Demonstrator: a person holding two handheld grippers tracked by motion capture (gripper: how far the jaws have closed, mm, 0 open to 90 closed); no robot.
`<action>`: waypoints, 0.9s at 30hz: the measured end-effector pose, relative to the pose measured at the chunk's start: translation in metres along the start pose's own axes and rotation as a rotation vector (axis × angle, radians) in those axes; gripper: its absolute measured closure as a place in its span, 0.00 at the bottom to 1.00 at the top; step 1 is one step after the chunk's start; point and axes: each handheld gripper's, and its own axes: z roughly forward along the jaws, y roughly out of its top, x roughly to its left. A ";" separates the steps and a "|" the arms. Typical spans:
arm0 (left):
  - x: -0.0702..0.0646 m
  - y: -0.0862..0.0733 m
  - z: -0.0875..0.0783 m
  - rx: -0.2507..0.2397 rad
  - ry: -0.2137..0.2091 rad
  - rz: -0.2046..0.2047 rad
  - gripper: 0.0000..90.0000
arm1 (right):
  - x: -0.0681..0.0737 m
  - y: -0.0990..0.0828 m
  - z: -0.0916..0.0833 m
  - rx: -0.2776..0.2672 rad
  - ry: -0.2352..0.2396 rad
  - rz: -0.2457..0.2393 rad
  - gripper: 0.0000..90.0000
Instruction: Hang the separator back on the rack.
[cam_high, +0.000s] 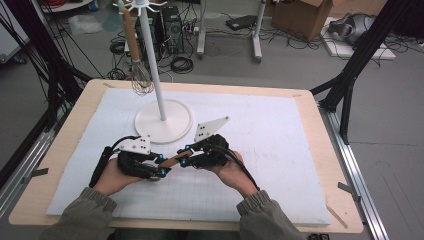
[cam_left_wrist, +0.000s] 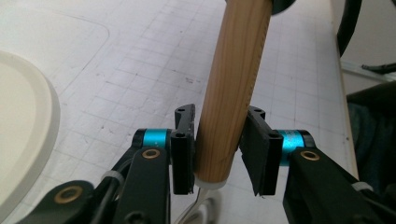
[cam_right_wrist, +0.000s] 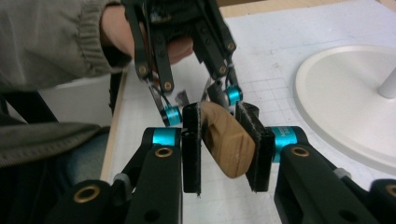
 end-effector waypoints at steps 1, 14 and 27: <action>0.000 0.001 -0.002 -0.005 -0.008 0.001 0.72 | 0.001 0.001 0.000 0.004 -0.001 -0.009 0.81; -0.006 0.016 -0.008 -0.004 0.000 0.061 0.79 | 0.004 0.011 0.002 -0.041 -0.032 -0.023 0.74; -0.005 0.016 -0.018 -0.052 0.021 0.032 0.80 | 0.005 0.014 -0.004 -0.114 -0.045 -0.003 0.80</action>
